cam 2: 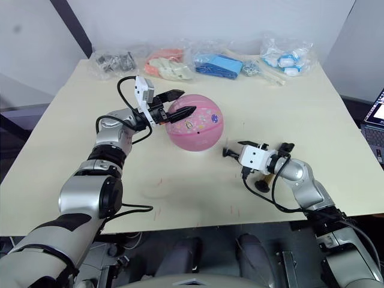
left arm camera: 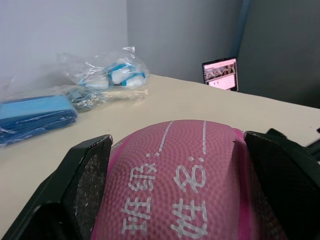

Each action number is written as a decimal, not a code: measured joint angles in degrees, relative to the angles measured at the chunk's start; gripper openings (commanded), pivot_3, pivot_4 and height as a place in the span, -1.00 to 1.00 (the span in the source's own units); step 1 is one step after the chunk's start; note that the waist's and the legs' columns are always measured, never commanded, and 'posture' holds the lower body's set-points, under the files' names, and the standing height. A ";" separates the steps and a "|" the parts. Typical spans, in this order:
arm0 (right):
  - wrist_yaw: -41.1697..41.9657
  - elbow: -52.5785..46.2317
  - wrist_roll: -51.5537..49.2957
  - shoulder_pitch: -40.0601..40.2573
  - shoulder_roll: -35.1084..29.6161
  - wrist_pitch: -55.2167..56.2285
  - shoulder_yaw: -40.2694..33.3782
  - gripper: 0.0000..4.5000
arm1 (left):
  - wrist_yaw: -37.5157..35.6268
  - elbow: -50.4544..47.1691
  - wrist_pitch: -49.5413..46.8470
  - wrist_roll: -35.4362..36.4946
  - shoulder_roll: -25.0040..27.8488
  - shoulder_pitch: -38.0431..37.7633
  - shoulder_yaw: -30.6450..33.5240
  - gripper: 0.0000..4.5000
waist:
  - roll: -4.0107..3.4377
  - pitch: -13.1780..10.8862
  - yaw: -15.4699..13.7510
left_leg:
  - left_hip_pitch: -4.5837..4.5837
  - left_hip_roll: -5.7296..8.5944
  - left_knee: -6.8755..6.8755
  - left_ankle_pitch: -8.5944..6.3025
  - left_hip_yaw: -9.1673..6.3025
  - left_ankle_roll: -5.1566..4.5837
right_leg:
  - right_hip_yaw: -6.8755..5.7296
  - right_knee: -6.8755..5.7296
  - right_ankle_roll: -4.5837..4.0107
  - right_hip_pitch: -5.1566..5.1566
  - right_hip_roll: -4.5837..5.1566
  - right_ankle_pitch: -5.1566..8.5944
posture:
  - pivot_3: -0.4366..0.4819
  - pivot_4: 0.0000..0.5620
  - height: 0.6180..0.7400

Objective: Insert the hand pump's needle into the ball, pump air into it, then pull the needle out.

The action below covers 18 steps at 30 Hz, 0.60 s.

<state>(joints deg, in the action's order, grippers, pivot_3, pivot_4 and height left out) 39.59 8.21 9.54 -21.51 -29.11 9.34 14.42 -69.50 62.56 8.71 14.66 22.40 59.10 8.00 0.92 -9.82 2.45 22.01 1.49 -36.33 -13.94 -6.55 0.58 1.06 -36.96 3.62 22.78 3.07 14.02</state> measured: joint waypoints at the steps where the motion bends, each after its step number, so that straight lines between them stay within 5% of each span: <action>1: 0.52 -0.99 -1.13 0.00 -0.26 -0.35 -0.54 0.96 | -0.44 -0.10 -0.18 0.18 0.00 0.00 0.21 1.00 | 0.01 -0.08 -0.02 | 0.01 0.00 0.00 0.00 -0.01 0.00 | -0.01 0.00 -0.01 0.01 0.00 0.00 | -0.05 -0.47 1.00; 18: 10.14 -15.96 -12.04 9.60 -10.24 -8.37 -6.16 0.96 | -7.91 -5.75 -4.92 1.34 4.57 -0.68 0.62 1.00 | 0.18 -0.39 -0.12 | 0.74 0.07 -0.13 0.01 -0.02 0.01 | -0.01 -0.01 -0.04 0.59 0.03 -0.02 | -0.05 -0.47 1.00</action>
<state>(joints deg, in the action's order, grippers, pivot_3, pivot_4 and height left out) 49.73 -7.75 -2.49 -11.91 -39.35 0.97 8.25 -77.42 56.81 3.78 16.00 26.96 58.41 8.62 1.10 -10.21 2.32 22.76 1.55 -36.46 -13.93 -6.57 0.59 1.05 -36.97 3.58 23.37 3.10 13.99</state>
